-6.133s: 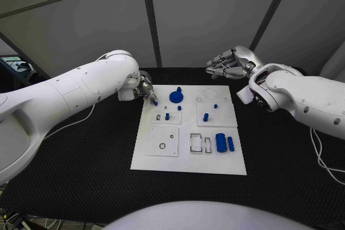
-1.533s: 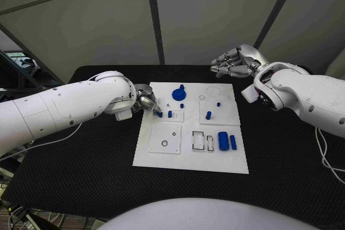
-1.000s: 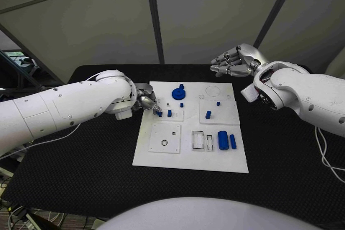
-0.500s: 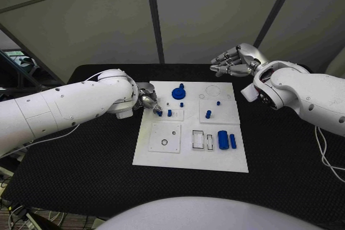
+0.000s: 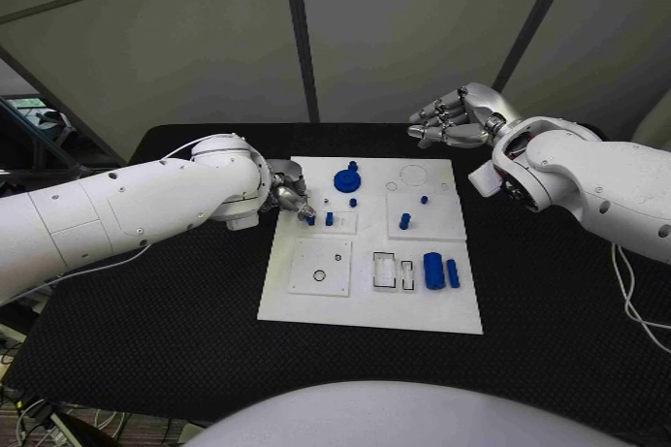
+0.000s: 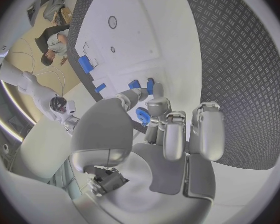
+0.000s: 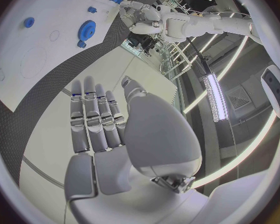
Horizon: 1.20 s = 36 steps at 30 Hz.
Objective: Assemble the parts on the task board
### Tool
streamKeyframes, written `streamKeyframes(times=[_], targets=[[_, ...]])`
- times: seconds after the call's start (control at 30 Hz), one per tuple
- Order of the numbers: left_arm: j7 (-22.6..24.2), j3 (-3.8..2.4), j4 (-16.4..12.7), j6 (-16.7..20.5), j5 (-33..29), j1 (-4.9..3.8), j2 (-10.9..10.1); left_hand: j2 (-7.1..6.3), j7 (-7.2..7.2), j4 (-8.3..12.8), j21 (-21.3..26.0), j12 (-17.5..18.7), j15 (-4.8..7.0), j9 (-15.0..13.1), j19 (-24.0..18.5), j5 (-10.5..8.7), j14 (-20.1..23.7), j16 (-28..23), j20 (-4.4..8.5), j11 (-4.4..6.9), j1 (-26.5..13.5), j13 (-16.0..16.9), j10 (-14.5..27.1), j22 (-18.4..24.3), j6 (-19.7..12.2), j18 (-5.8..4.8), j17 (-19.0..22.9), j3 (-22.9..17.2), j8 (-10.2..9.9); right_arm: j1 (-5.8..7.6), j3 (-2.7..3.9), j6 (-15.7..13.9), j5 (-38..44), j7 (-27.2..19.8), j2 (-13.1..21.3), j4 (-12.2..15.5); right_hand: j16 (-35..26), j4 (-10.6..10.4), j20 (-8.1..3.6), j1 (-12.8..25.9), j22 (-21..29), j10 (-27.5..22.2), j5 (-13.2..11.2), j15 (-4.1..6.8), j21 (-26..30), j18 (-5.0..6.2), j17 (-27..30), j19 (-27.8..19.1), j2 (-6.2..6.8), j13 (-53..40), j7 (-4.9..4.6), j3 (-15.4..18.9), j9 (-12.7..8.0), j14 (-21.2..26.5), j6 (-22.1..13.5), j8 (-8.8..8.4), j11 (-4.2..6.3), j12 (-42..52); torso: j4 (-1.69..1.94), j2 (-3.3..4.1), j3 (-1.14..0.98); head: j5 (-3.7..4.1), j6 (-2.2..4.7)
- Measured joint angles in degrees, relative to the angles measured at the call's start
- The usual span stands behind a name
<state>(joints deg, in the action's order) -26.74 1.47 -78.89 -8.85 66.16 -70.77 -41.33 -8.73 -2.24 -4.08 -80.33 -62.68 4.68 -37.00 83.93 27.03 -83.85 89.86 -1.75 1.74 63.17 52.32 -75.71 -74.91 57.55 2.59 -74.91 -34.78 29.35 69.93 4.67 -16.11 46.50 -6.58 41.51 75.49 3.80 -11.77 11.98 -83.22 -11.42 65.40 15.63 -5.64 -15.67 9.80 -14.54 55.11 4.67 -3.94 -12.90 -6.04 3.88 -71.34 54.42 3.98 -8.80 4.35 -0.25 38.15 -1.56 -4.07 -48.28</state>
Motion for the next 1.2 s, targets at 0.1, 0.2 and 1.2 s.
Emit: streamKeyframes(times=[0.1,0.2,1.2], targets=[[-0.01,0.0,-0.12,-0.04,0.41,0.01,0.0,0.0,0.0,0.16,0.0,0.0,0.0,0.0,0.0,0.0,0.0,0.0,0.0,0.0,0.0,0.01,0.0,0.0,0.0,0.0,0.0,0.16,0.0,0.0,0.0,0.02,0.0,0.0,0.0,0.0,0.0,0.0,0.0,0.0,0.0,0.0,0.0,0.0,0.0,0.0,0.0,0.0,0.0,0.0,0.0,0.0,0.0,0.0,0.0,0.0,0.0,0.0,0.03,-0.01,0.0,0.0,-0.02],[-0.01,0.02,-0.13,-0.05,0.66,0.03,0.04,-0.31,0.0,0.16,0.0,0.0,0.0,-0.02,0.0,-0.01,0.0,0.0,0.0,0.0,-0.31,-0.21,0.0,0.0,0.0,0.0,0.0,0.16,0.0,0.0,0.0,0.04,0.0,0.0,-0.02,0.0,0.0,0.0,0.0,0.0,0.0,0.0,0.0,0.0,0.0,0.0,0.0,0.0,0.0,0.0,0.0,0.0,0.0,0.0,0.0,0.0,0.0,0.0,0.03,-0.03,0.0,0.0,-0.05],[-0.95,0.01,1.43,-0.04,0.16,0.05,1.21,0.17,0.9,1.83,0.33,0.36,0.79,0.39,0.0,0.03,0.34,0.0,0.42,0.8,-3.63,-0.51,-1.38,0.0,1.31,-0.01,0.0,7.05,-1.86,0.0,0.0,0.06,0.0,-0.01,0.03,0.02,0.0,-0.16,0.0,0.29,0.17,0.0,0.0,0.0,0.38,0.0,0.05,0.0,-0.3,-0.01,0.0,0.16,0.0,0.0,0.0,0.0,0.0,0.0,-0.02,-0.01,-0.02,0.08,-0.2]])
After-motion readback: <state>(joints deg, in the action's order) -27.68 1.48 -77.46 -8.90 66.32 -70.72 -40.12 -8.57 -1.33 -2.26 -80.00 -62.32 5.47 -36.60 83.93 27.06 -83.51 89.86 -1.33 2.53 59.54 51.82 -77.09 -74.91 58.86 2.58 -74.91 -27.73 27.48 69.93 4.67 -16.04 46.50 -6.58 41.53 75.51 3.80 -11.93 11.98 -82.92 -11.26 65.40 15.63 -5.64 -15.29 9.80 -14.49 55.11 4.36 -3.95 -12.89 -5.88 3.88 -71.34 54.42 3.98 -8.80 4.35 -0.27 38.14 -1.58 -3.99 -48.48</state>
